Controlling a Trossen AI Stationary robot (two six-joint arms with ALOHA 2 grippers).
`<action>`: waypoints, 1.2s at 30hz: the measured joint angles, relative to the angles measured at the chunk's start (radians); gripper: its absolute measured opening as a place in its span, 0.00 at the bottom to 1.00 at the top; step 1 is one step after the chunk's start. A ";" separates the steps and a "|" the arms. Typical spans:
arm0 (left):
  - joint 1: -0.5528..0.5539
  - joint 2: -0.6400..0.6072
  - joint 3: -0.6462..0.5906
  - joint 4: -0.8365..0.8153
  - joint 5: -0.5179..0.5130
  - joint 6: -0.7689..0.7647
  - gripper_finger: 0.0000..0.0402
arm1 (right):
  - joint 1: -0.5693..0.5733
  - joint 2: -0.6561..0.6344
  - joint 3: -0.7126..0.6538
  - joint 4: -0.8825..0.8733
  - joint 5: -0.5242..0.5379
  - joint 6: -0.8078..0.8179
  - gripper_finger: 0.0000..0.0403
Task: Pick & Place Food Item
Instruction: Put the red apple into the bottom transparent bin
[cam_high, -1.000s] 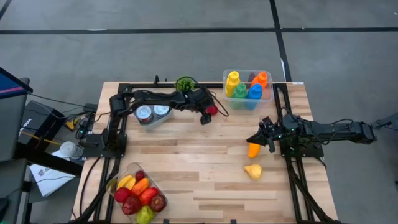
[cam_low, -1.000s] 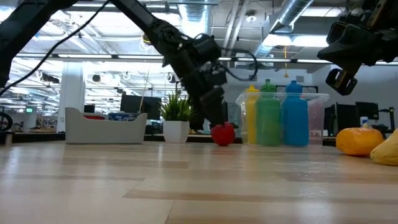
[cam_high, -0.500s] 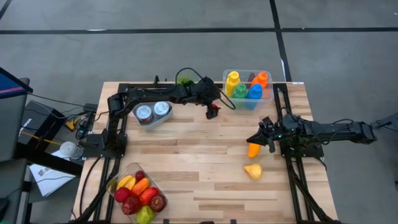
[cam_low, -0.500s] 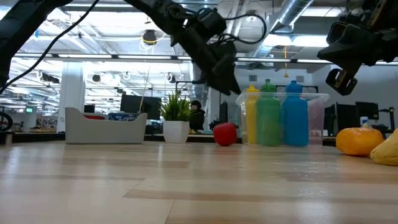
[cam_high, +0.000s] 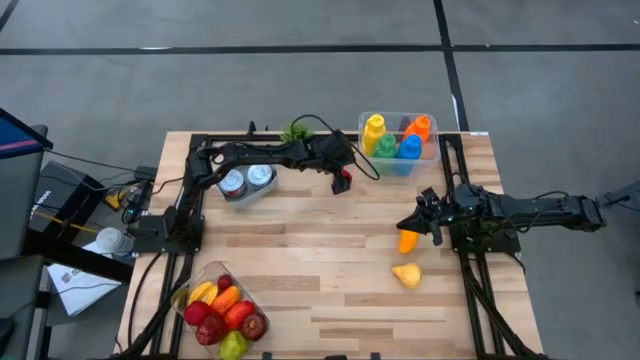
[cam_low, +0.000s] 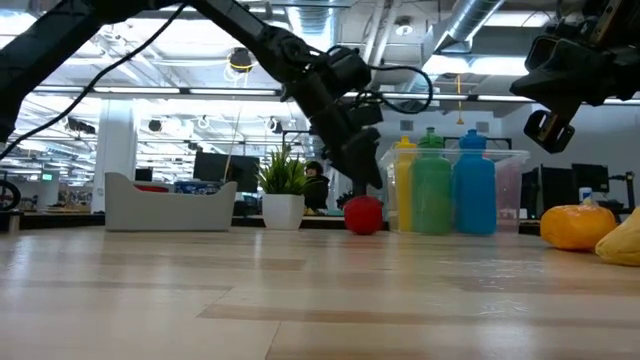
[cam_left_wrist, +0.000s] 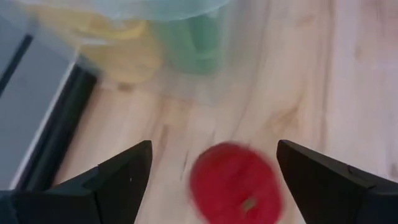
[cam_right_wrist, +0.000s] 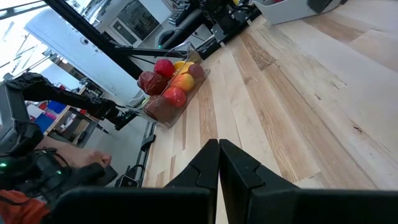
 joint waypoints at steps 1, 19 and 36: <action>-0.001 0.004 0.001 0.003 0.011 0.001 0.84 | 0.000 0.000 0.000 0.000 0.000 0.000 0.01; -0.016 0.039 -0.001 -0.079 0.012 0.001 0.84 | 0.000 0.000 0.000 0.000 0.000 0.000 0.01; -0.037 0.038 -0.001 -0.082 0.002 0.000 0.60 | 0.000 0.000 0.000 0.000 0.000 0.000 0.01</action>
